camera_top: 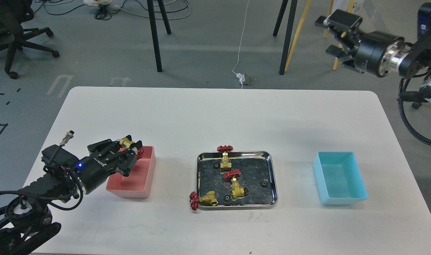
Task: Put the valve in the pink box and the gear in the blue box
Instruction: 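Carry the valve with the left gripper over the pink box and release, then withdraw the left arm and move the right gripper toward the tray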
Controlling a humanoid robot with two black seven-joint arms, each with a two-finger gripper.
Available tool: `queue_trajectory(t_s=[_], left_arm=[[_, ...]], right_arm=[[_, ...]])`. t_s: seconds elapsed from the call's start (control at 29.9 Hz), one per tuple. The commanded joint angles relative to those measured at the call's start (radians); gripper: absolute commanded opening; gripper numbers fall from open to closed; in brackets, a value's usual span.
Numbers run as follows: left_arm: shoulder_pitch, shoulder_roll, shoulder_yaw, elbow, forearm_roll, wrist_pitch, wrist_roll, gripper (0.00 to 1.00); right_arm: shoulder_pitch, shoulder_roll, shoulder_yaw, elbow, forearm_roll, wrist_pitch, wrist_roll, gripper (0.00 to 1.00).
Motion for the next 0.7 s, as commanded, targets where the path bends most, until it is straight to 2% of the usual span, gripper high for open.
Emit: queue_trajectory(t_s=[0.0,0.2,0.3,0.37,0.4,0.5,0.67], left_arm=[[0.000,0.003,0.001,0.025,-0.001,0.005,-0.003,0.24],[0.005,-0.011,0.002,0.045,-0.004,0.004,-0.003,0.27],[0.007,-0.012,0.007,0.050,-0.004,-0.001,-0.003,0.34],[0.007,-0.015,0.011,0.068,-0.004,-0.001,-0.003,0.45],[0.007,-0.020,0.011,0.074,-0.004,-0.001,-0.003,0.54],[0.007,-0.034,0.011,0.090,-0.007,-0.004,0.004,0.89],[0.005,-0.037,0.010,0.100,-0.023,-0.004,0.006,0.99]], right_arm=[[0.004,0.004,-0.091,0.059,-0.124,0.008,0.005,0.98],[0.011,0.007,-0.139,0.082,-0.247,0.063,0.009,0.98],[0.014,0.038,-0.140,0.080,-0.284,0.085,0.009,0.98],[0.018,0.053,-0.140,0.079,-0.284,0.089,0.009,0.98],[0.023,0.060,-0.140,0.079,-0.286,0.089,0.009,0.98],[0.024,0.076,-0.160,0.080,-0.284,0.091,0.009,0.98],[0.054,0.083,-0.174,0.079,-0.286,0.164,0.009,0.99]])
